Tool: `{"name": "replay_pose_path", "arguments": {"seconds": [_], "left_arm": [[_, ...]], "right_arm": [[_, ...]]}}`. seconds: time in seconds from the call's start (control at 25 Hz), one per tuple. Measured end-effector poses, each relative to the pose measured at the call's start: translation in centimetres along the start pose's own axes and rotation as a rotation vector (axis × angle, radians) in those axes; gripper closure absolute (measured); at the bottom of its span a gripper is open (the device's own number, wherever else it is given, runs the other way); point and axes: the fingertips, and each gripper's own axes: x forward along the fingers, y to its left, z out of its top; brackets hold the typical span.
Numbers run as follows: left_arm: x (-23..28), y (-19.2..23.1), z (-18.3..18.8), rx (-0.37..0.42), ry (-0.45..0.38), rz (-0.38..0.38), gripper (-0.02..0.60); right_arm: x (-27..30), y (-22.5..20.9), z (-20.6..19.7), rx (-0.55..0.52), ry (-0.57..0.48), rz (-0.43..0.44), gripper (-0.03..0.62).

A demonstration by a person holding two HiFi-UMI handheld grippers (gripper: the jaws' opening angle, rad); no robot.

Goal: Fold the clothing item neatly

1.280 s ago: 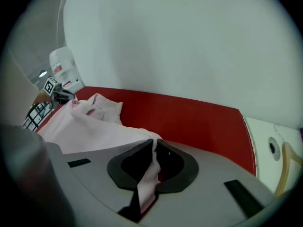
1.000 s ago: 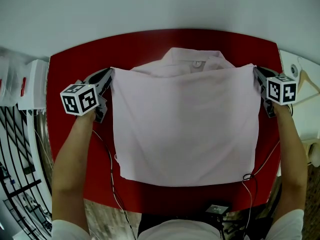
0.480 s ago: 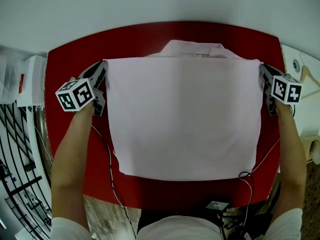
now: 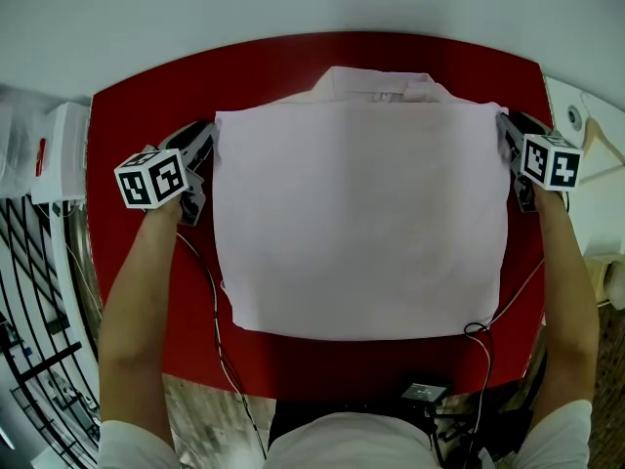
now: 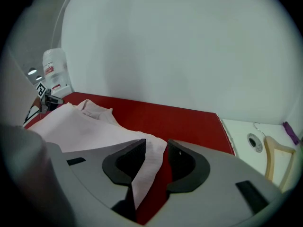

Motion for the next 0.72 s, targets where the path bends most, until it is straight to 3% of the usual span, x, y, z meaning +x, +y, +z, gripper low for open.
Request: {"name": "replay_pose_path", "arguments": {"seconds": [0.32, 0.72], "left_arm": [[-4.5, -1.9, -1.8, 0.010, -0.003, -0.054, 0.492], [-7.8, -6.3, -6.4, 0.006, 0.034, -0.143, 0.490]], "right_arm": [[-4.2, -0.1, -1.4, -0.035, 0.025, -0.010, 0.465], [-8.7, 2.5, -7.8, -0.063, 0.108, 0.018, 0.465]]}}
